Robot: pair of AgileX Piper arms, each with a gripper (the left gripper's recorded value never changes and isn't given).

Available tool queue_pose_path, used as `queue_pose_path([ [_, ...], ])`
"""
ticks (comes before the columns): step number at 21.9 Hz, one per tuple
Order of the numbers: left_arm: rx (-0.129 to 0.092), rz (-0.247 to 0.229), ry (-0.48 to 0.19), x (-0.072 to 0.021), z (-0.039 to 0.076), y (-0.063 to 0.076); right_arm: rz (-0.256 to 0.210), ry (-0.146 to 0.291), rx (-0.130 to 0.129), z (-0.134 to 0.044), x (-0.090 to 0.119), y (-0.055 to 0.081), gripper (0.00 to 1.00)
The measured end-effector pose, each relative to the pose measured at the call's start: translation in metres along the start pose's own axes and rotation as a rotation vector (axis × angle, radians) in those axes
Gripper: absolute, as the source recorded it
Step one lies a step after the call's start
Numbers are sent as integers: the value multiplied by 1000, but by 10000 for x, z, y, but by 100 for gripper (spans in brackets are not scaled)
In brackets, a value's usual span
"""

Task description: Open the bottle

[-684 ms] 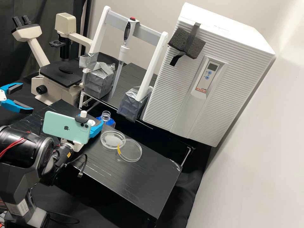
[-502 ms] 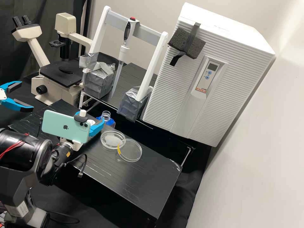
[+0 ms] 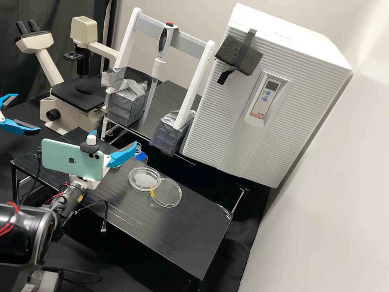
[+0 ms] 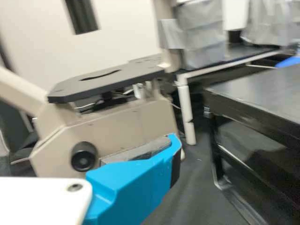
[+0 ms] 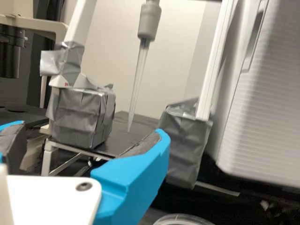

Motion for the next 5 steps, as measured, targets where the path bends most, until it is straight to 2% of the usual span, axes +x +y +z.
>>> queue_pose_path([
  [1,4,2,13,1,-9,2,4,3,-2,-11,-15,8,100],
  [5,-3,5,37,1,-26,4,43,11,19,-10,-106,81,100],
])
